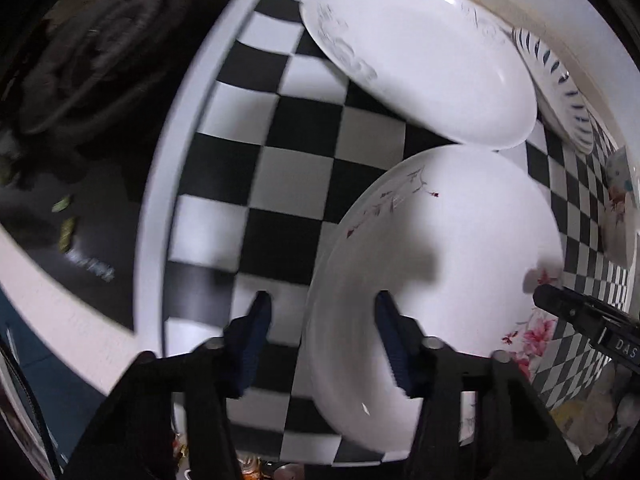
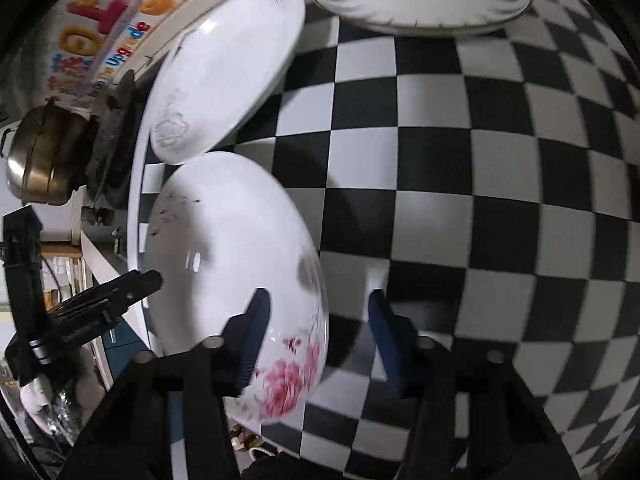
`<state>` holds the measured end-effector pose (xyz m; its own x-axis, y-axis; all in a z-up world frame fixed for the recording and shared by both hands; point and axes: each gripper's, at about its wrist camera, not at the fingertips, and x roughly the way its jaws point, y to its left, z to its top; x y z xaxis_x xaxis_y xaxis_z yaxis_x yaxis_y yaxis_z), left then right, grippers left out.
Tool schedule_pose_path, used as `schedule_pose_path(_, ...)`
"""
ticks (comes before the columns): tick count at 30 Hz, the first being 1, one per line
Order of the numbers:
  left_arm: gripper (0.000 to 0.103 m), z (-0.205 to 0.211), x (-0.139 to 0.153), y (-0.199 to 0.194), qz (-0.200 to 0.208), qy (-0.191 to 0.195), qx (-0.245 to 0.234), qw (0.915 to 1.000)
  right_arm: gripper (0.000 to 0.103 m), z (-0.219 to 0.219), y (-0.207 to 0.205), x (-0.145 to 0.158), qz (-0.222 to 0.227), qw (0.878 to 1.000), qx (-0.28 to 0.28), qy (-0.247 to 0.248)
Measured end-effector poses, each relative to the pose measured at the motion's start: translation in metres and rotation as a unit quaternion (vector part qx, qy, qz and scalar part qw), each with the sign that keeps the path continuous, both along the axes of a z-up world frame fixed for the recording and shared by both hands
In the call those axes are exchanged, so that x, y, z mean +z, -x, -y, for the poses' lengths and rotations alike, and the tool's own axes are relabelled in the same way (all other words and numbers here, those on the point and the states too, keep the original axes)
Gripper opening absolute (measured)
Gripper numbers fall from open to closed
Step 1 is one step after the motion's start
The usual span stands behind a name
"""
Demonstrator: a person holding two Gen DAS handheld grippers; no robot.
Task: Organize plates and bowls
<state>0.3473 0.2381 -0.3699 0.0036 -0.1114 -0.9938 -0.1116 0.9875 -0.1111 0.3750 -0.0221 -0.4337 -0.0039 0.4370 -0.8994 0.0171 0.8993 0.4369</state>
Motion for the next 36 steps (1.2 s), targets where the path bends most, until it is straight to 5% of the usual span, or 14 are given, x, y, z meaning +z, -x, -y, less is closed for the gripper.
schedule_pose_path(2, 0.035, 0.004, -0.002, -0.001, -0.002, 0.028, -0.005, 0.9996, 0.028, -0.005, -0.003, -0.011, -0.010, 1.000, -0.001, -0.003)
schedule_pose_path(5, 0.035, 0.009, 0.002, -0.001, -0.002, 0.020, -0.009, 0.9998, 0.015, -0.012, -0.005, -0.014, -0.012, 1.000, -0.004, -0.010)
schedule_pose_path(13, 0.034, 0.053, 0.024, 0.012, 0.005, 0.011, -0.044, 0.9990, 0.015, -0.006, 0.008, -0.007, -0.003, 1.000, -0.001, 0.002)
schedule_pose_path(21, 0.034, 0.132, 0.045, 0.020, 0.021, 0.028, -0.072, 0.9968, 0.015, 0.066, 0.033, 0.017, 0.009, 1.000, -0.028, 0.008)
schedule_pose_path(30, 0.034, 0.198, 0.022, -0.001, 0.018, 0.026, -0.095, 0.9950, 0.015, 0.155, 0.045, 0.023, 0.015, 0.997, -0.068, 0.014)
schedule_pose_path(36, 0.034, 0.196, 0.017, -0.006, 0.013, 0.017, -0.100, 0.9947, 0.015, 0.184, 0.044, 0.019, 0.019, 0.997, -0.072, 0.018)
